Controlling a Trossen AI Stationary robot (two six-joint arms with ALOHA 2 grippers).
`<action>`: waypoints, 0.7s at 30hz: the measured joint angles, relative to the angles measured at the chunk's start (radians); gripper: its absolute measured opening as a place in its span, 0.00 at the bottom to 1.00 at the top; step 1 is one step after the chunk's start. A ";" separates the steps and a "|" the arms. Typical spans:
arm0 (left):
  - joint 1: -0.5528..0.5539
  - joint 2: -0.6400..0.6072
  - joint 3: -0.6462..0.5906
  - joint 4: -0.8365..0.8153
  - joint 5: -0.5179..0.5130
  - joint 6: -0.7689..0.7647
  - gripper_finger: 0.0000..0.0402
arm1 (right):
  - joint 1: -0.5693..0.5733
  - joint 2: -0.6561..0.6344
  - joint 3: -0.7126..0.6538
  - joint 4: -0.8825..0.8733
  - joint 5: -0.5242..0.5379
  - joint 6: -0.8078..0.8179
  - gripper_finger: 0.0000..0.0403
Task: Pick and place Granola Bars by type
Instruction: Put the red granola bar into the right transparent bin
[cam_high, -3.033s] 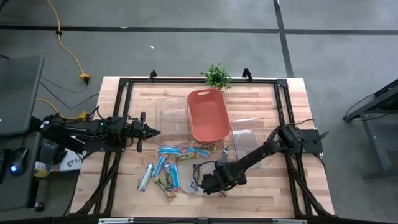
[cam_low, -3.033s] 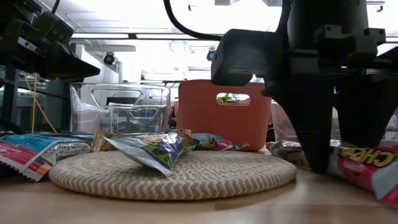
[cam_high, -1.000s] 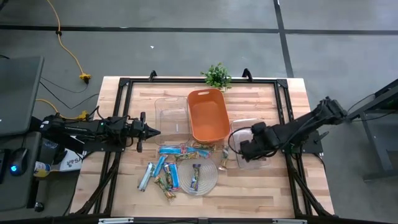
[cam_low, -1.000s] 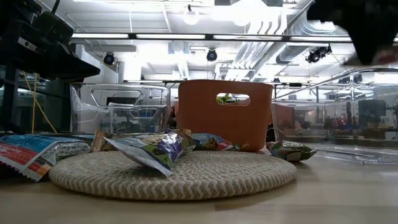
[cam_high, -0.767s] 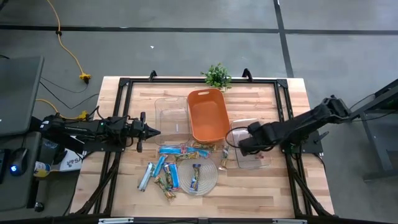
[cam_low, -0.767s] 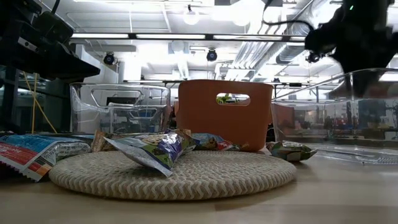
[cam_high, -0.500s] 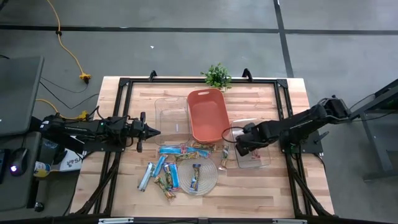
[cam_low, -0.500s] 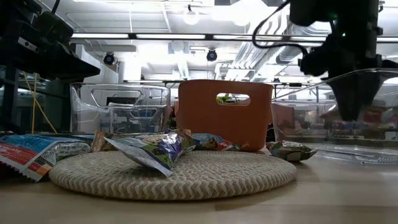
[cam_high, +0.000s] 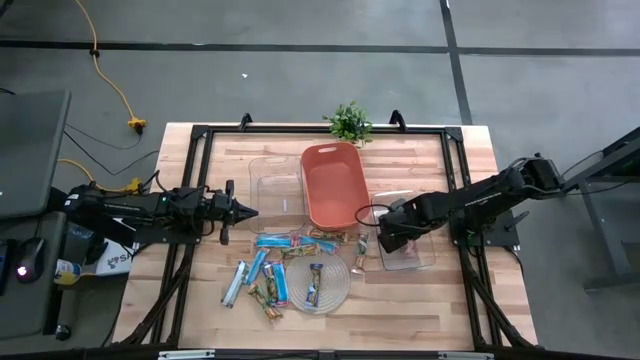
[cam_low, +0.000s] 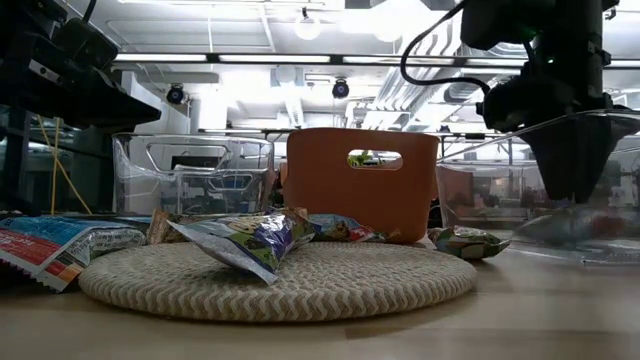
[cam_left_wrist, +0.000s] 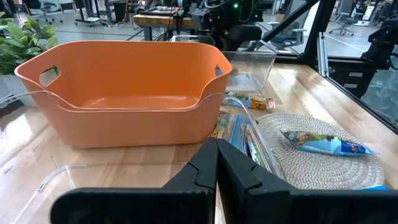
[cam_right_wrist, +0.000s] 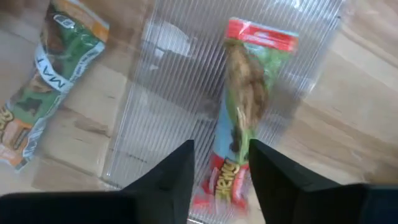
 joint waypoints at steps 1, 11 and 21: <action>0.000 0.000 0.000 0.000 0.000 0.000 0.00 | 0.000 0.000 0.000 0.004 -0.002 -0.009 0.37; 0.000 0.000 0.000 0.000 0.000 0.000 0.00 | 0.000 -0.115 0.000 0.039 0.058 0.017 0.43; 0.000 0.000 0.000 0.000 0.000 0.000 0.00 | 0.000 -0.347 0.000 0.270 0.254 0.053 0.43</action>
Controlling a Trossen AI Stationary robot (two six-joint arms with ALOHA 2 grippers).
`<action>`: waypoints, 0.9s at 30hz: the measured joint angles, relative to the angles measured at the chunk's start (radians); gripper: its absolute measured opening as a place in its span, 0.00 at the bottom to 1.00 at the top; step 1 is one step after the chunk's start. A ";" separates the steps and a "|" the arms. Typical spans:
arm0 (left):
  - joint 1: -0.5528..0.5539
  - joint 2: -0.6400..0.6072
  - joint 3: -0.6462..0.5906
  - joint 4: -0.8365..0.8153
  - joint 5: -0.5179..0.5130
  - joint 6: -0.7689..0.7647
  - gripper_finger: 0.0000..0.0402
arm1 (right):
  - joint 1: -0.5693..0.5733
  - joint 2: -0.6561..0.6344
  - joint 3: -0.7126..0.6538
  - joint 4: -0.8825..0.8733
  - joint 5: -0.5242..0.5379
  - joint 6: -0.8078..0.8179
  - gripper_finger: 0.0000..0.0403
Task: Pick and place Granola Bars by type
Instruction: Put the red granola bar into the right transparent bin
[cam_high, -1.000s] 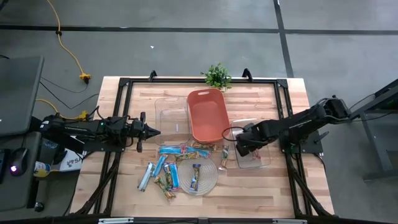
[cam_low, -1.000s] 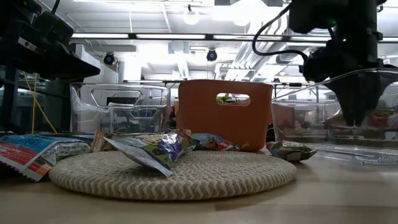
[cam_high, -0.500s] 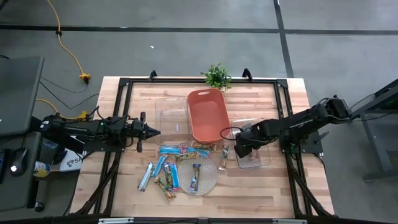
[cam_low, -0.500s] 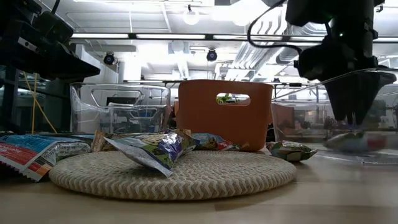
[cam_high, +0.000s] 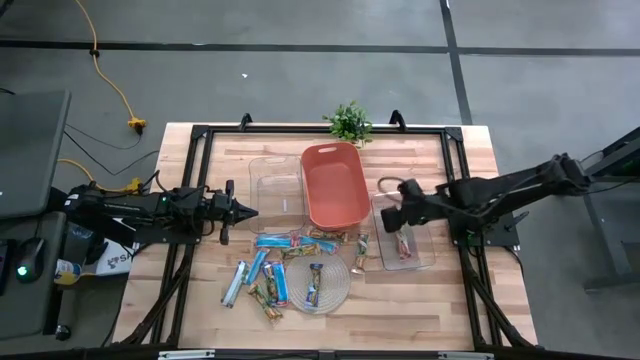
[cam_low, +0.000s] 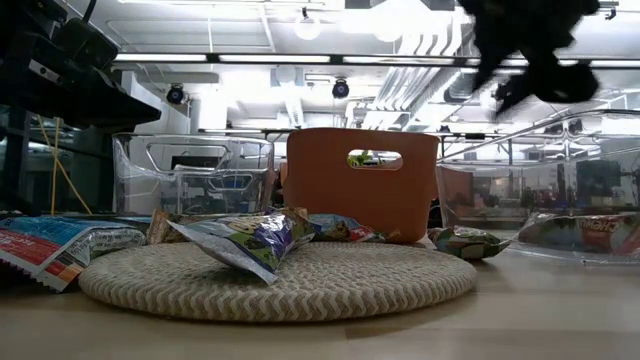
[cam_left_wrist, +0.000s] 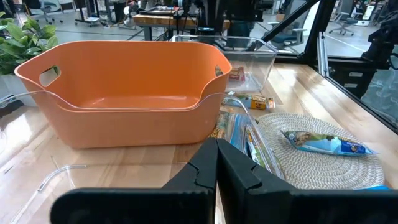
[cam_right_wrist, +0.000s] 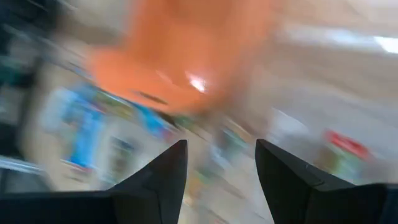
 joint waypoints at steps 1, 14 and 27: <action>0.000 0.000 0.000 0.000 0.000 0.000 0.00 | 0.000 -0.013 0.000 0.057 0.024 -0.021 0.43; 0.000 0.000 0.000 0.000 0.000 0.000 0.00 | 0.023 0.046 0.000 0.662 0.053 -0.294 0.43; 0.000 0.000 0.000 0.000 0.000 0.000 0.00 | 0.104 0.362 0.214 0.654 -0.121 -0.504 0.42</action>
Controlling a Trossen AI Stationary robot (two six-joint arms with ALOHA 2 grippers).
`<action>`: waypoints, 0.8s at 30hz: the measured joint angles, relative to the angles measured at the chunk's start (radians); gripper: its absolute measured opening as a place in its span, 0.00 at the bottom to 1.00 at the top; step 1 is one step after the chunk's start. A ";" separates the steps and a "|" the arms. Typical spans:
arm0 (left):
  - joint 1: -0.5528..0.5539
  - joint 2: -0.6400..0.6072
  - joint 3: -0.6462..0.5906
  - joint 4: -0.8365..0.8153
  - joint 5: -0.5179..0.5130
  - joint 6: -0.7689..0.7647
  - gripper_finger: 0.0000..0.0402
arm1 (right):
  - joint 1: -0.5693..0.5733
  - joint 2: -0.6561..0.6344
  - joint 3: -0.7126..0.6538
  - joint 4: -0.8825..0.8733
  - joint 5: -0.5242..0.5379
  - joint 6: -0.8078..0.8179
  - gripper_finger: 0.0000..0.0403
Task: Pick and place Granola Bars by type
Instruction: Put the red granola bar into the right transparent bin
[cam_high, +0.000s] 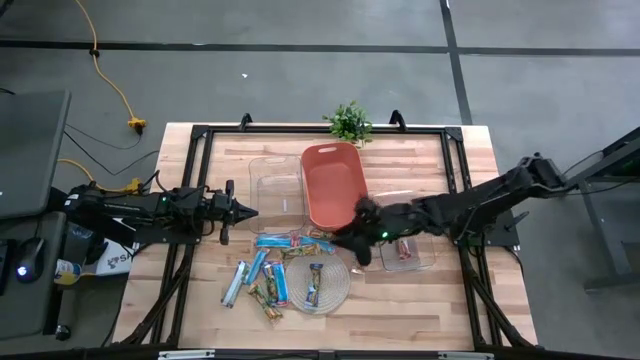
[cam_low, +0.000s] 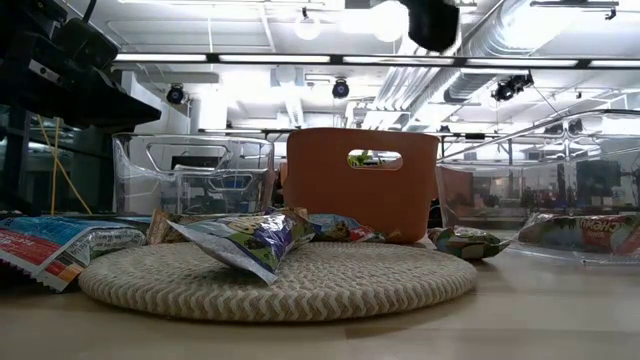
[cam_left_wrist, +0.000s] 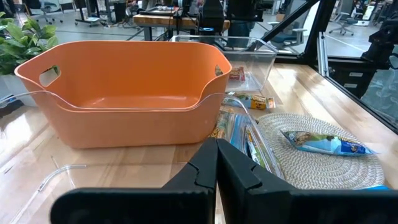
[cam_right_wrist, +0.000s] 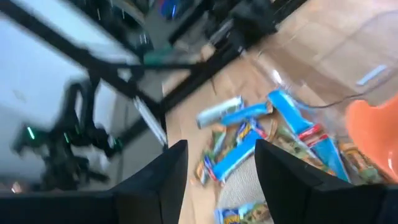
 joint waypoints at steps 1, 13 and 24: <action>0.000 0.000 0.000 0.000 0.000 0.000 0.00 | 0.004 0.030 0.053 -0.063 -0.006 -0.033 0.42; 0.000 0.000 0.000 0.000 0.000 0.000 0.00 | 0.015 0.419 0.600 -0.787 -0.035 -0.242 0.42; 0.000 0.000 0.000 0.000 0.000 0.000 0.00 | -0.020 0.554 0.564 -0.799 -0.174 -0.191 0.51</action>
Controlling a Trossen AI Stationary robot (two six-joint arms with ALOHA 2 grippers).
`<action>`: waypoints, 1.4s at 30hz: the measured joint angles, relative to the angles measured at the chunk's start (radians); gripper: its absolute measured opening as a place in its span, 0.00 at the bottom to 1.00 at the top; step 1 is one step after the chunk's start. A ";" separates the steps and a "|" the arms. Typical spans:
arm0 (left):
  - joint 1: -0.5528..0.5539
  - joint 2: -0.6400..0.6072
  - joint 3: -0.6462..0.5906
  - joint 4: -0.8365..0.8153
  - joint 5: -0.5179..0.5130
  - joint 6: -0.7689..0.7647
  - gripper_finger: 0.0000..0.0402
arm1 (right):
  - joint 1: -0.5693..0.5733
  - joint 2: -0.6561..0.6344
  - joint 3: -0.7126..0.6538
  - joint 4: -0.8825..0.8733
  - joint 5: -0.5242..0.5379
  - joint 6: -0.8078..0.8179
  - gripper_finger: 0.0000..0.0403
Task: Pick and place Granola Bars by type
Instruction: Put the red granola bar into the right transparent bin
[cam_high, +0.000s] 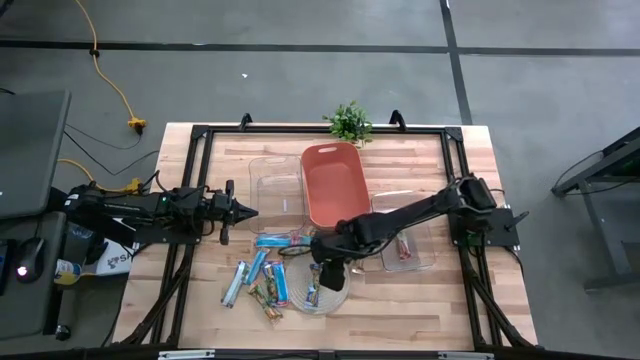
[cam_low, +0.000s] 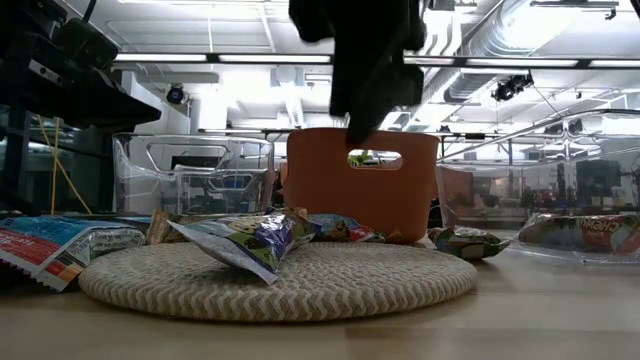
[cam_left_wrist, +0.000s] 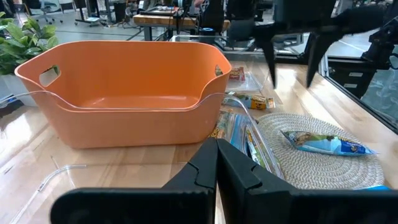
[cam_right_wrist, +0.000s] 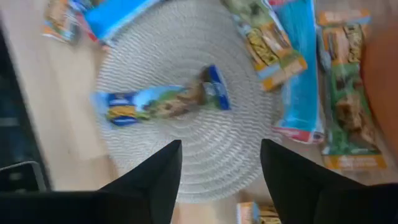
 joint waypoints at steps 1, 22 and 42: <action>0.000 0.000 0.000 0.000 0.000 0.000 0.00 | -0.002 0.000 -0.012 0.011 0.006 -0.005 0.52; 0.000 0.000 0.000 0.000 0.000 0.000 0.00 | -0.028 0.000 -0.143 0.189 0.238 -0.093 0.55; 0.000 0.000 0.000 0.000 0.000 0.000 0.00 | -0.039 0.001 -0.210 0.291 0.207 -0.073 0.55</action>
